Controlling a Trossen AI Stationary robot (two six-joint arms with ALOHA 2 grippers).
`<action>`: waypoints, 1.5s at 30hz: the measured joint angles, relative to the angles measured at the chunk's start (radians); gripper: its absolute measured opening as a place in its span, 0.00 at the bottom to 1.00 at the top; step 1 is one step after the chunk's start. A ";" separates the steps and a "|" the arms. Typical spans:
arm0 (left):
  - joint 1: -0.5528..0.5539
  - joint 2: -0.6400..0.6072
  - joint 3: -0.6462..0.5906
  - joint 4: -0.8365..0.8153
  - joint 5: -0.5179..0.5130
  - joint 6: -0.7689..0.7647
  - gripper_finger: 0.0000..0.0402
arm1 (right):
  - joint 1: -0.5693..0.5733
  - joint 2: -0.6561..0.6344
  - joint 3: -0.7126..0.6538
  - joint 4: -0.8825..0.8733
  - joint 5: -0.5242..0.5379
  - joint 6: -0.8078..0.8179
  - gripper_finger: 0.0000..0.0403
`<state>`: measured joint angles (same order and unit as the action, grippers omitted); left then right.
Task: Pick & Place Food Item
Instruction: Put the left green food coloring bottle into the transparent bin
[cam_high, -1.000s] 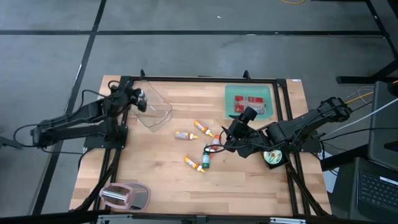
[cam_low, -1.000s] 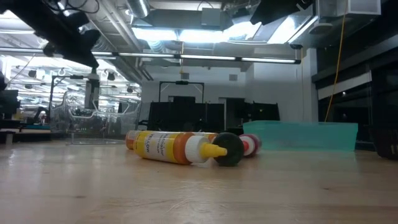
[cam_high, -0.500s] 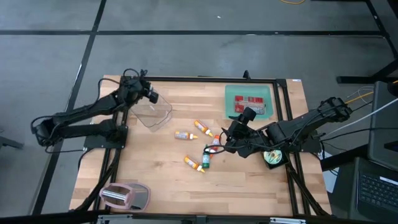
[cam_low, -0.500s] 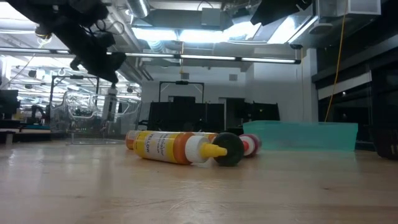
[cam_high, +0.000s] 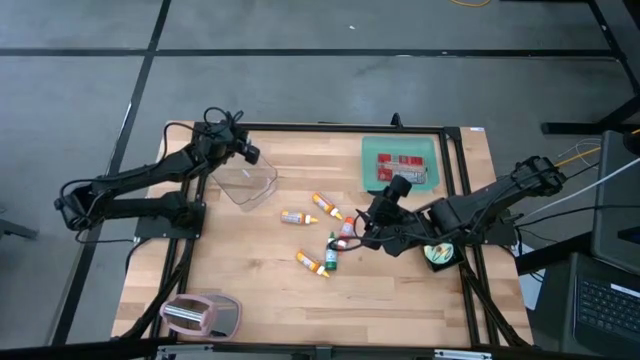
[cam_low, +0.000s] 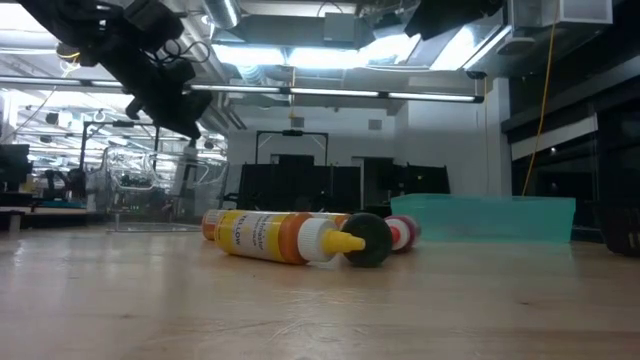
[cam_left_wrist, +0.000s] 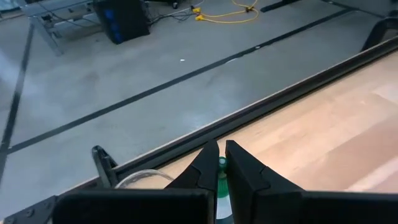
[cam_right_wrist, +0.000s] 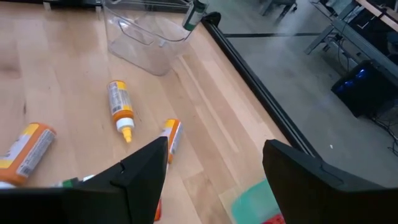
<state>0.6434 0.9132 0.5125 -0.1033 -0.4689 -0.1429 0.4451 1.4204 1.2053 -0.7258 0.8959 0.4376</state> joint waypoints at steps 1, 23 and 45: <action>-0.002 -0.003 0.000 0.000 0.009 -0.001 0.02 | 0.002 0.000 0.000 0.000 0.000 0.000 0.64; -0.048 -0.508 -0.354 0.035 0.031 -0.100 0.01 | 0.007 0.000 0.000 0.000 0.001 0.001 0.64; 0.232 -0.405 -0.359 0.153 0.226 0.042 0.01 | -0.025 0.000 0.000 0.008 -0.022 -0.024 0.64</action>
<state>0.8755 0.5087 0.1539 0.0499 -0.2426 -0.1009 0.4206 1.4204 1.2053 -0.7174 0.8742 0.4137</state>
